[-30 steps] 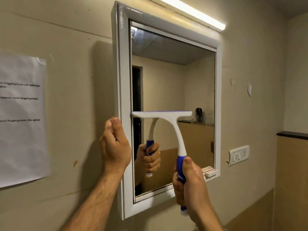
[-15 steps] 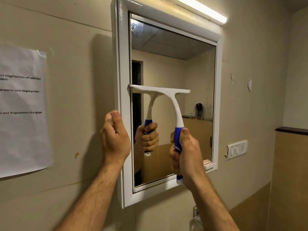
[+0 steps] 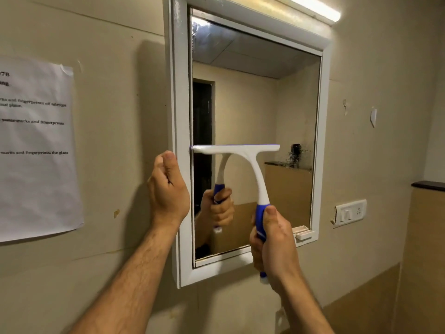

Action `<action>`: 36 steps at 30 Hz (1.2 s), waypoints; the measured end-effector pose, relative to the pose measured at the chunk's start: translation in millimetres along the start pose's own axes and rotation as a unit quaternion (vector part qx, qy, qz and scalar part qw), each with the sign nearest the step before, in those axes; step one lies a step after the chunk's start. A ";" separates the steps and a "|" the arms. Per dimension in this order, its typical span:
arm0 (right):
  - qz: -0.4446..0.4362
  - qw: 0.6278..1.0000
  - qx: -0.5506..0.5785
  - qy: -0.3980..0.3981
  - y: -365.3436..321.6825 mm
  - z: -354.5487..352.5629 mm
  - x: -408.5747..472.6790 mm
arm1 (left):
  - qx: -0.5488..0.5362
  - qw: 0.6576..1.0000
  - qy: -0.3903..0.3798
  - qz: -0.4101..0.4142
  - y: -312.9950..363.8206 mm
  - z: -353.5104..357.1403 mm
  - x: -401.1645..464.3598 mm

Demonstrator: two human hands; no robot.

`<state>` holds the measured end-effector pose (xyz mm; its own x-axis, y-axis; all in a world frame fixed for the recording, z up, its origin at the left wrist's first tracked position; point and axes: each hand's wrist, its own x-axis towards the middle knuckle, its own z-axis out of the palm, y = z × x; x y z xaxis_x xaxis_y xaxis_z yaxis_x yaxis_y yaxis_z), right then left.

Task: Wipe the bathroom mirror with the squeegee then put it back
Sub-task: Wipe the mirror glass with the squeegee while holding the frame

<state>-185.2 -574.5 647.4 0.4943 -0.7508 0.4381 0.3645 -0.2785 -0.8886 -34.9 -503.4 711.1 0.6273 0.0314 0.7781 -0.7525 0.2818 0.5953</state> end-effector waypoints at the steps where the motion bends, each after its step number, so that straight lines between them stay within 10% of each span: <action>1: -0.004 1.000 -0.003 -0.002 -3.3 1.4 2.3 | 0.004 1.000 0.000 0.000 1.1 0.1 -0.1; 36: 0.069 0.998 -0.001 -0.004 56.8 -22.0 -44.2 | 0.038 0.998 0.050 -0.031 -49.2 -14.9 -69.2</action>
<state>-203.7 -570.3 574.6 0.5465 -0.7769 0.3128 0.2910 -0.1740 -0.9408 -38.4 -505.2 625.0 0.6864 0.1126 0.7185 -0.7230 0.2125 0.6574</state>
